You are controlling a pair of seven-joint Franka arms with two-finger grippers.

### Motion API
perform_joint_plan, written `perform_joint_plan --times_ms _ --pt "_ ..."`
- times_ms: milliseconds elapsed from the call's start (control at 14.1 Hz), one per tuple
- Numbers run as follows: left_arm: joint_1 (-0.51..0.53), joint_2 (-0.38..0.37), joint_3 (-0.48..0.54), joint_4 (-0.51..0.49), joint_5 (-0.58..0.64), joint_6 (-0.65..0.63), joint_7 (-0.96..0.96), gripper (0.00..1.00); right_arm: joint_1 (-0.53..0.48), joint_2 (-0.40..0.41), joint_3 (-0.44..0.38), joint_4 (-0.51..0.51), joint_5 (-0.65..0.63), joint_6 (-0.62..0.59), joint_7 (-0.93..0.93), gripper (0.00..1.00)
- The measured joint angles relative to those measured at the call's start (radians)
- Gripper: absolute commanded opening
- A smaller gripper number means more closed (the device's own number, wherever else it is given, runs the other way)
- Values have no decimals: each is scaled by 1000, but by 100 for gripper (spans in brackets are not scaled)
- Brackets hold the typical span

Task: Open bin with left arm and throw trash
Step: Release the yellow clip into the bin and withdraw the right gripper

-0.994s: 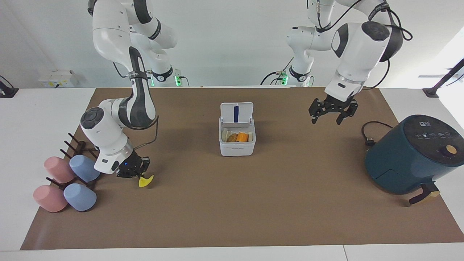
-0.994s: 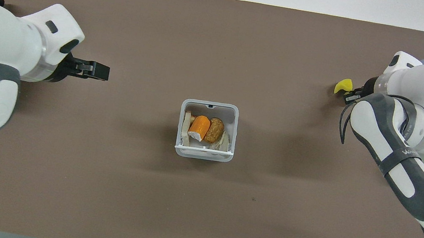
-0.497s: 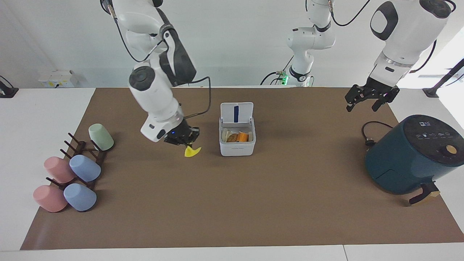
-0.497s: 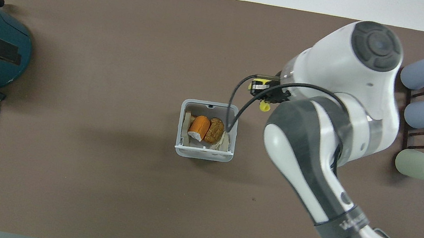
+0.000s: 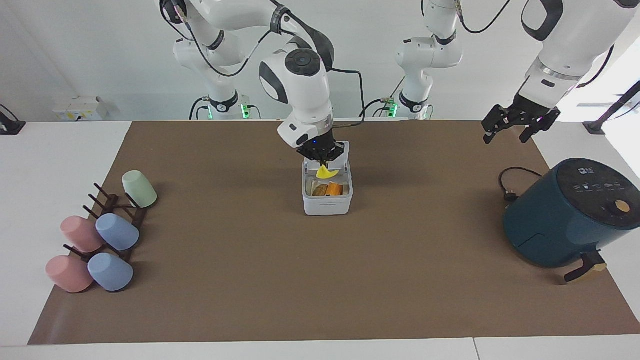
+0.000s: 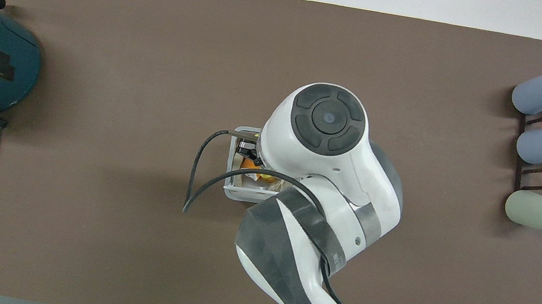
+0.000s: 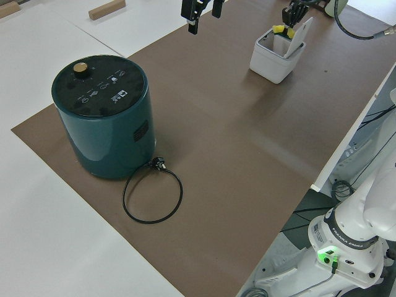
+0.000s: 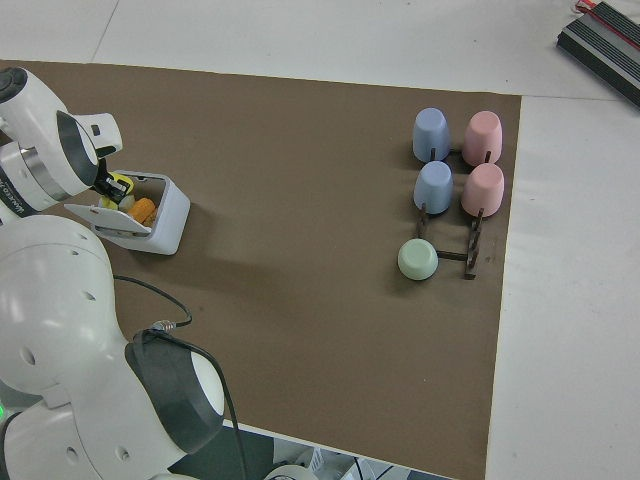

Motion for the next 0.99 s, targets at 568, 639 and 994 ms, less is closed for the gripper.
perform_joint_plan --times_ms 568,639,994 --pt "14 -6 -17 -23 0 1 6 100 -10 -48 -13 -15 -5 -8 -8 100" --pt "14 -6 -16 -23 0 1 6 100 -13 -65 -38 1 -9 -44 -47 100" --pt "16 -8 -10 -24 0 1 5 100 -40 -156 -348 134 -6 -347 -568 100"
